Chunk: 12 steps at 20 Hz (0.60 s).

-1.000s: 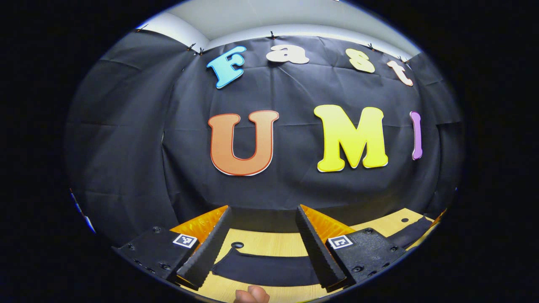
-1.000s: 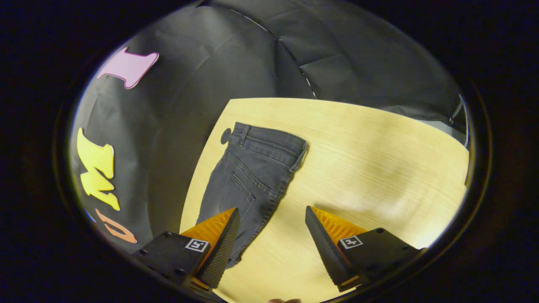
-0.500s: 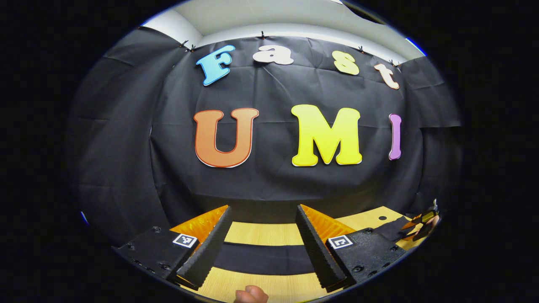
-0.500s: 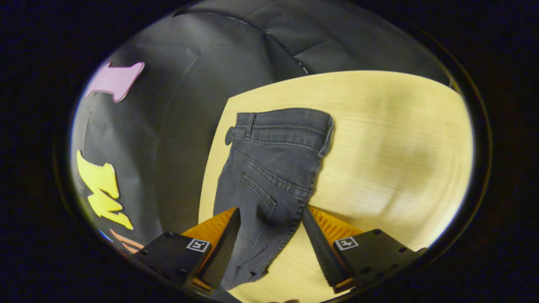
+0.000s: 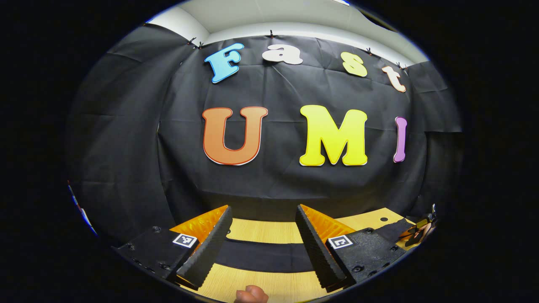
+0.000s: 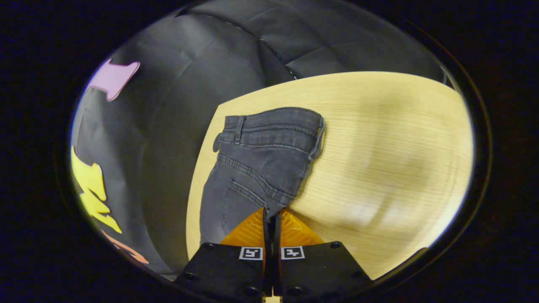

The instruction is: Grasp the waist and the cuffs of the jeans and fold them to make the two legs overlap; first hold the waist and fold one-third of the jeans toward the cuffs, then hold the cuffs and fold the remaining one-third in the same direction to finish folding.

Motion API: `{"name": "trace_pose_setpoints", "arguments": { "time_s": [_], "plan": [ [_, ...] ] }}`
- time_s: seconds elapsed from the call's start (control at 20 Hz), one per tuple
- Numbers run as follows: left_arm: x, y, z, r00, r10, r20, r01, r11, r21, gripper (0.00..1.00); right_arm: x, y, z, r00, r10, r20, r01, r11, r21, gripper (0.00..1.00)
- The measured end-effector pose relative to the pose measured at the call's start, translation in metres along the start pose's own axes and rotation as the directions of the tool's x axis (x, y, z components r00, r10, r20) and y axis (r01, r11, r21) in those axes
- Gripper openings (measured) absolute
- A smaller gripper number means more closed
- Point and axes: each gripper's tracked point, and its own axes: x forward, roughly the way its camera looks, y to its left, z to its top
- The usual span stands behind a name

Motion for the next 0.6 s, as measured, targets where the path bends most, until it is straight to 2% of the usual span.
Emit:
{"name": "trace_pose_setpoints", "arguments": {
  "time_s": [0.2, 0.35, 0.6],
  "plan": [
    [0.002, 0.001, 0.001, 1.000, 0.002, 0.003, -0.002, 1.000, 0.001, 0.97, -0.009, 0.009, 0.004, 1.000, 0.020, 0.021, -0.019, 0.999, -0.028, 0.01],
    [0.000, 0.004, -0.001, 1.000, 0.008, -0.002, -0.008, 1.000, -0.009, 0.97, -0.023, 0.024, 0.006, 0.998, 0.046, 0.051, -0.040, 0.994, -0.102, 0.00],
    [-0.003, 0.011, 0.003, 1.000, 0.026, 0.007, -0.026, 1.000, -0.006, 0.97, -0.056, 0.084, 0.002, 0.984, 0.135, 0.120, -0.097, 0.955, -0.281, 0.01]
  ]
}}
